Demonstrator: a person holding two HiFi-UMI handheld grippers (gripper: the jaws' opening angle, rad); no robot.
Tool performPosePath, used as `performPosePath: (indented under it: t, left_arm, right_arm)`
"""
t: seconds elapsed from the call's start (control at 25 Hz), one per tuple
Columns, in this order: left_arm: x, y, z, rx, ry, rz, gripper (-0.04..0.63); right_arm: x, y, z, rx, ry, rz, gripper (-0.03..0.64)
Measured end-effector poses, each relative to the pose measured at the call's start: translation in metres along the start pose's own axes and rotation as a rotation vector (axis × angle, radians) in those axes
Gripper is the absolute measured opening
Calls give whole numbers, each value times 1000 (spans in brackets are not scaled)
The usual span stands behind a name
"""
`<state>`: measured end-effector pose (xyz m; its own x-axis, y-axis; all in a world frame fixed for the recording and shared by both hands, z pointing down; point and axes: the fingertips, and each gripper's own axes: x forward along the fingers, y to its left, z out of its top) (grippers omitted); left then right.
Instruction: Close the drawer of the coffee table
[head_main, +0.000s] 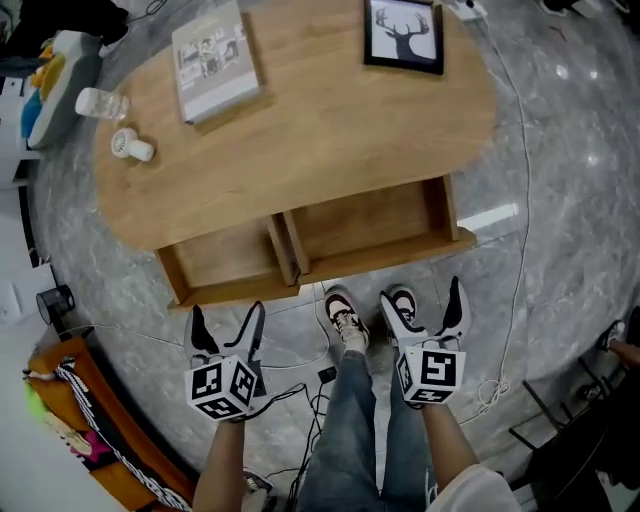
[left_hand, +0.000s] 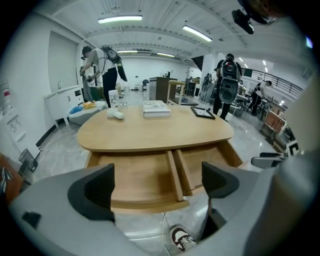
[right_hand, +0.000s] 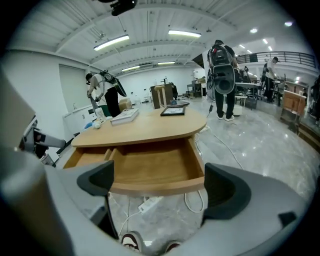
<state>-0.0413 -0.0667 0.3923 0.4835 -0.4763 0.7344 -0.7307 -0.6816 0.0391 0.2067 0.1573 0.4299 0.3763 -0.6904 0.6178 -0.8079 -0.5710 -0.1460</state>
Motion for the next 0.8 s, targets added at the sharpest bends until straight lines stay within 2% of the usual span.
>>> performPosePath:
  t: [0.08, 0.32, 0.52, 0.8]
  left_arm:
    - [5, 1, -3, 8, 9, 0, 538]
    - [23, 3, -11, -48, 33, 19, 538]
    - [41, -5, -20, -9, 68, 9, 538]
    - [58, -16, -33, 40, 107, -4, 538]
  right_arm:
    - [7, 2, -12, -26, -19, 12, 569]
    - [26, 2, -50, -26, -43, 37, 572]
    - [47, -3, -68, -57, -87, 49, 571]
    - [68, 0, -97, -96, -89, 90, 571]
